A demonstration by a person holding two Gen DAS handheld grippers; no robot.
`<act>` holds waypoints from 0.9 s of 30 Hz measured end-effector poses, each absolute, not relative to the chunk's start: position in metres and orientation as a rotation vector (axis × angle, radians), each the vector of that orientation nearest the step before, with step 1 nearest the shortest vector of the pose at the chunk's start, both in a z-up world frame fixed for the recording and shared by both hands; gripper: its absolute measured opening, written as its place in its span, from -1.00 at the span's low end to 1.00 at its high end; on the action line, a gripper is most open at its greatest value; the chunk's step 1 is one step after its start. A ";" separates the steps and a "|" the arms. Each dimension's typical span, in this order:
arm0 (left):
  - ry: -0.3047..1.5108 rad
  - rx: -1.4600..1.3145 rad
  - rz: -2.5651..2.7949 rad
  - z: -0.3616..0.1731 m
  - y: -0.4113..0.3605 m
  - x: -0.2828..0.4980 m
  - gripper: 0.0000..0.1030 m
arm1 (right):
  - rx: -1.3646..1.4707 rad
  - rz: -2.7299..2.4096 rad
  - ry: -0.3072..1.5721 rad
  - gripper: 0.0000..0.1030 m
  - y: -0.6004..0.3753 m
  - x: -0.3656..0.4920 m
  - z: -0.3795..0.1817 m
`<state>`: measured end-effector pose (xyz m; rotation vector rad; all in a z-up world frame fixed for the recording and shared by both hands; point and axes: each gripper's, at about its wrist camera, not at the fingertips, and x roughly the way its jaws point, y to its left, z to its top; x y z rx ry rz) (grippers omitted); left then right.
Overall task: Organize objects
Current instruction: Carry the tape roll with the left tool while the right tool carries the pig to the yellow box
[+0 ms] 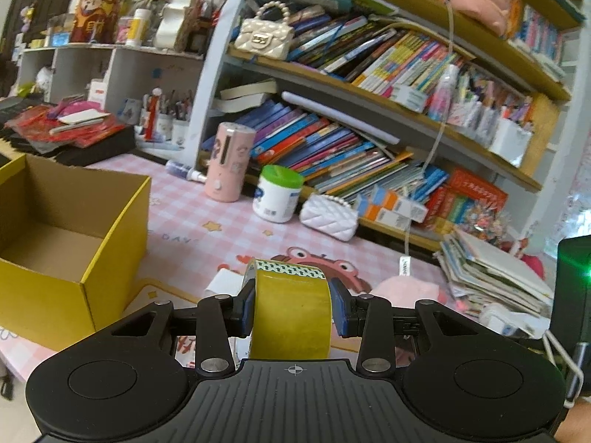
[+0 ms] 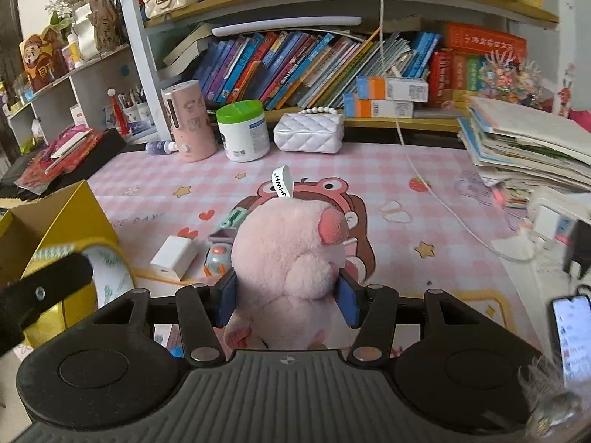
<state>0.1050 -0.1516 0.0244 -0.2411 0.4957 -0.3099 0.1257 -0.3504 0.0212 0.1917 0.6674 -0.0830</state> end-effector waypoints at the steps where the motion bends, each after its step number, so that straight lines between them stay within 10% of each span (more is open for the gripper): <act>1: 0.492 -0.240 -0.326 0.026 -0.150 0.103 -0.26 | 0.195 -0.094 0.666 0.00 -0.348 0.121 0.022; 27: 0.482 -0.262 -0.354 0.027 0.038 0.013 -0.26 | 0.215 -0.175 0.672 0.00 -0.159 0.006 0.025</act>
